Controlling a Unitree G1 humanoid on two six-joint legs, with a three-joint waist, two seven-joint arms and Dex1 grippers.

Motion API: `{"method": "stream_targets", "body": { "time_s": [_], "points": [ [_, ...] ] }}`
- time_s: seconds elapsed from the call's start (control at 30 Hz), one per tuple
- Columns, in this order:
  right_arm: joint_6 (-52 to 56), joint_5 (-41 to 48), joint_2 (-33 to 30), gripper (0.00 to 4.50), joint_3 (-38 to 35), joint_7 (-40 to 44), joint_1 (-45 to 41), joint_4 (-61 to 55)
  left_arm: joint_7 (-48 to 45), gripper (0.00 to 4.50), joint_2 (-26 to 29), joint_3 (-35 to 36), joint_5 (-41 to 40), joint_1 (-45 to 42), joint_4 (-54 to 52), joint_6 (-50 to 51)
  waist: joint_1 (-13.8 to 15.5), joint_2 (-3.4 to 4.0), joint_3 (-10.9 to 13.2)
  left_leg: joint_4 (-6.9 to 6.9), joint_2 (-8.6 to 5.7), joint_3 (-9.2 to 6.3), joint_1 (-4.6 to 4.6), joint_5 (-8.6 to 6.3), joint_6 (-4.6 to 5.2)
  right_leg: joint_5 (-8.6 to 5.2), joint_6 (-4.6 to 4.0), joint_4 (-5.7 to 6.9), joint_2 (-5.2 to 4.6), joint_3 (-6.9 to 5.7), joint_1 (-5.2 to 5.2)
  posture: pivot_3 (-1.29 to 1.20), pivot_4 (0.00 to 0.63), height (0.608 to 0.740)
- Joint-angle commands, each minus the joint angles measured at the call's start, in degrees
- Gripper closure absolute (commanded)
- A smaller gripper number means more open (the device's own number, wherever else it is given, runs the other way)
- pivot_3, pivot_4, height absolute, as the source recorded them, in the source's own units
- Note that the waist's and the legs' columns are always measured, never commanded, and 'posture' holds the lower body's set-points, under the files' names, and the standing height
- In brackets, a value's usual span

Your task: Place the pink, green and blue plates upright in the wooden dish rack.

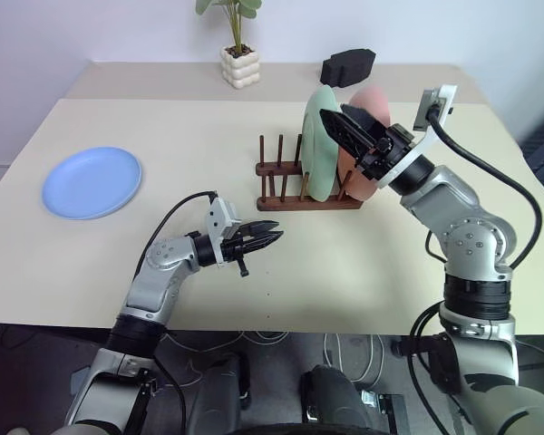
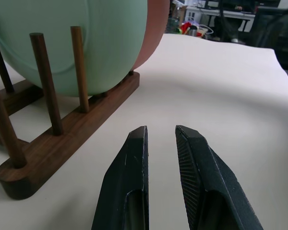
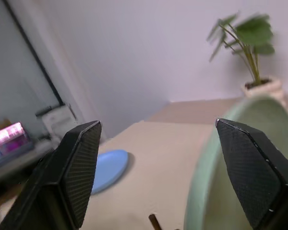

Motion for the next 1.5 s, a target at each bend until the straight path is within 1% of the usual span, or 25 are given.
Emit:
{"method": "stream_targets", "body": {
  "time_s": [0.03, 0.1, 0.2, 0.23, 0.3, 0.37, 0.4, 0.43, 0.5, 0.57, 0.63, 0.7, 0.8, 0.87, 1.03, 1.2, 1.3, 1.4, 1.43, 1.47, 1.5],
  "points": [
    [-4.65, -7.30, -4.26, 0.57, 1.90, 3.22, -0.77, -4.84, 1.96, 3.58, 0.13, 3.05, -1.20, -0.56, -2.20, -0.32, 0.01, 0.00, 0.00, 0.00, 0.00, 0.00, 0.00, 0.00, 0.00, 0.00, 0.00, 0.00, 0.00, 0.00, 0.00, 0.00, 0.150, 0.732],
    [-6.85, -10.78, -6.42, 0.57, 2.81, 4.90, -0.10, -6.05, 4.04, 3.58, 0.16, 5.03, -2.03, -1.05, -2.25, 0.31, 0.02, -0.01, 0.01, 0.01, 0.00, 0.00, 0.00, 0.00, 0.00, 0.00, 0.00, 0.00, 0.00, 0.00, 0.00, 0.00, 0.150, 0.732],
    [-8.80, -13.51, -9.10, 0.51, 3.98, 8.10, 1.21, -8.66, 12.27, 2.75, 0.39, 10.74, -2.40, -3.51, -1.73, 3.15, 0.03, -0.04, 0.02, 0.01, 0.00, -0.01, 0.00, 0.00, 0.00, 0.00, 0.00, 0.00, 0.00, 0.00, 0.00, 0.00, 0.150, 0.732],
    [-9.17, -14.35, -9.74, 0.51, 4.70, 9.18, 1.85, -9.47, 15.55, 2.30, 0.48, 13.54, -2.95, -4.41, -1.96, 3.71, -0.03, -0.05, 0.03, 0.02, 0.01, -0.01, 0.00, 0.00, 0.00, 0.00, 0.00, 0.00, 0.00, 0.00, 0.01, 0.00, 0.150, 0.732],
    [-10.10, -16.08, -10.26, 0.51, 6.02, 10.55, 2.97, -10.38, 22.44, 1.27, 0.62, 18.01, -2.47, -6.40, -1.58, 3.91, -0.13, -0.12, 0.07, 0.01, 0.01, -0.01, 0.01, 0.00, 0.00, 0.00, 0.00, 0.00, 0.01, 0.00, 0.01, 0.00, 0.150, 0.732],
    [-10.63, -17.03, -10.05, 0.51, 6.74, 11.21, 3.73, -10.60, 31.46, 0.18, 0.78, 22.69, -1.16, -9.38, 0.98, 4.97, -0.11, -0.17, 0.10, 0.01, 0.02, -0.02, 0.01, 0.00, 0.00, 0.00, 0.01, 0.01, 0.01, 0.00, 0.01, 0.00, 0.150, 0.732],
    [-10.87, -17.55, -9.90, 0.51, 7.06, 11.48, 3.95, -10.58, 35.24, 0.08, 0.90, 24.89, -1.18, -10.76, 2.35, 5.97, -0.04, -0.18, 0.11, 0.02, 0.01, -0.03, 0.01, 0.00, 0.00, 0.01, 0.01, 0.01, 0.00, -0.01, 0.02, 0.00, 0.150, 0.732],
    [-10.98, -17.91, -9.79, 0.51, 7.21, 11.71, 4.05, -10.56, 37.58, 0.08, 0.96, 26.19, -1.31, -11.61, 3.10, 6.80, -0.03, -0.21, 0.12, 0.05, 0.01, -0.03, 0.01, 0.00, 0.00, 0.01, 0.02, 0.01, 0.00, -0.01, 0.03, 0.00, 0.150, 0.732],
    [-11.62, -19.00, -9.90, 0.51, 8.05, 12.67, 4.13, -10.32, 48.39, 0.08, 2.88, 31.34, 1.25, -14.31, 7.00, 7.65, -0.01, -0.29, 0.17, 0.06, 0.00, -0.03, 0.01, 0.00, 0.00, 0.02, 0.04, 0.01, -0.01, -0.03, 0.04, 0.00, 0.150, 0.732],
    [-11.70, -19.32, -9.90, 0.51, 8.52, 13.55, 3.97, -10.37, 58.59, 0.08, 5.10, 34.77, 4.89, -15.59, 9.89, 9.06, -0.18, -0.51, 0.29, 0.05, 0.00, -0.03, 0.01, 0.01, 0.00, 0.02, 0.05, 0.01, 0.00, -0.06, 0.02, 0.00, 0.150, 0.732],
    [-11.22, -19.24, -9.62, 0.51, 8.76, 13.94, 3.52, -10.69, 66.32, 0.08, 7.47, 35.58, 9.02, -15.22, 11.61, 13.04, -0.31, -0.64, 0.34, 0.03, 0.01, -0.03, 0.01, 0.01, -0.01, 0.02, 0.04, 0.01, 0.00, -0.06, 0.01, 0.00, 0.150, 0.732],
    [-10.62, -19.33, -9.34, 0.51, 9.08, 13.99, 2.97, -10.84, 70.86, 0.08, 8.25, 37.07, 9.80, -14.92, 11.67, 16.33, -0.09, -0.76, 0.40, 0.03, 0.00, -0.02, 0.00, 0.04, -0.06, 0.02, 0.05, 0.01, -0.03, -0.06, 0.00, 0.00, 0.150, 0.732],
    [-10.11, -19.49, -8.96, 0.51, 9.54, 14.05, 2.51, -10.82, 74.73, 0.08, 8.94, 38.58, 10.37, -14.93, 11.61, 20.57, 0.41, -1.00, 0.45, 0.08, -0.01, -0.05, -0.04, 0.14, -0.24, 0.02, 0.05, 0.01, -0.08, -0.15, 0.02, 0.00, 0.150, 0.732],
    [-10.11, -19.80, -8.66, 0.51, 10.00, 14.09, 2.28, -10.59, 75.70, 0.08, 9.39, 39.30, 10.13, -15.26, 12.19, 23.70, 0.45, -1.22, 0.44, 0.09, -0.03, -0.07, -0.04, 0.15, -0.26, 0.03, 0.05, 0.01, -0.09, -0.18, 0.04, 0.00, 0.150, 0.732],
    [-9.75, -18.61, -8.33, 0.51, 10.46, 15.34, 2.81, -11.78, 72.28, 0.08, 11.15, 39.87, 7.56, -17.14, 19.04, 30.05, 0.15, -1.33, 0.44, 0.05, -0.02, -0.07, -0.03, 0.18, -0.34, 0.03, 0.05, 0.01, -0.07, -0.18, 0.02, 0.00, 0.150, 0.732],
    [-8.81, -18.47, -9.34, 0.51, 11.14, 17.27, 4.86, -14.32, 68.24, 0.08, 12.99, 40.48, 5.03, -19.18, 26.87, 31.07, 0.04, -1.37, 0.44, 0.01, -0.02, -0.05, -0.03, 0.20, -0.37, 0.03, 0.05, 0.02, -0.06, -0.18, -0.02, 0.00, 0.150, 0.732],
    [-9.14, -19.39, -9.68, 0.51, 11.15, 17.44, 6.25, -14.72, 68.33, 0.83, 13.00, 41.76, 3.91, -19.72, 28.23, 29.96, 0.06, -1.37, 0.44, 0.02, -0.02, -0.05, -0.02, 0.20, -0.38, 0.03, 0.05, 0.02, -0.08, -0.19, -0.01, 0.00, 0.150, 0.732],
    [-9.82, -20.25, -9.69, 0.51, 11.19, 17.49, 7.41, -14.69, 68.50, 2.21, 12.64, 42.03, 3.24, -19.71, 28.03, 28.66, 0.08, -1.38, 0.43, 0.03, -0.02, -0.05, -0.02, 0.20, -0.38, 0.03, 0.05, 0.02, -0.09, -0.18, 0.00, 0.00, 0.150, 0.732],
    [-10.04, -20.45, -9.60, 0.51, 11.20, 17.52, 7.68, -14.60, 68.51, 2.82, 12.32, 42.04, 2.90, -19.74, 27.64, 28.39, 0.05, -1.38, 0.43, 0.03, -0.02, -0.05, -0.02, 0.20, -0.38, 0.03, 0.05, 0.02, -0.09, -0.18, 0.00, 0.00, 0.150, 0.732],
    [-10.25, -20.75, -9.48, 0.51, 11.26, 17.53, 7.94, -14.49, 68.39, 3.19, 11.95, 42.03, 2.50, -19.75, 27.11, 28.15, 0.05, -1.38, 0.43, 0.03, -0.02, -0.05, -0.02, 0.20, -0.38, 0.03, 0.05, 0.02, -0.09, -0.18, -0.01, 0.00, 0.150, 0.732],
    [-10.49, -21.12, -9.39, 0.51, 11.34, 17.56, 8.15, -14.31, 68.26, 3.68, 11.53, 42.05, 2.13, -19.77, 26.53, 27.91, 0.08, -1.38, 0.43, 0.03, -0.02, -0.05, -0.02, 0.20, -0.38, 0.03, 0.05, 0.04, -0.09, -0.18, -0.01, 0.00, 0.150, 0.732]
  ]
}}
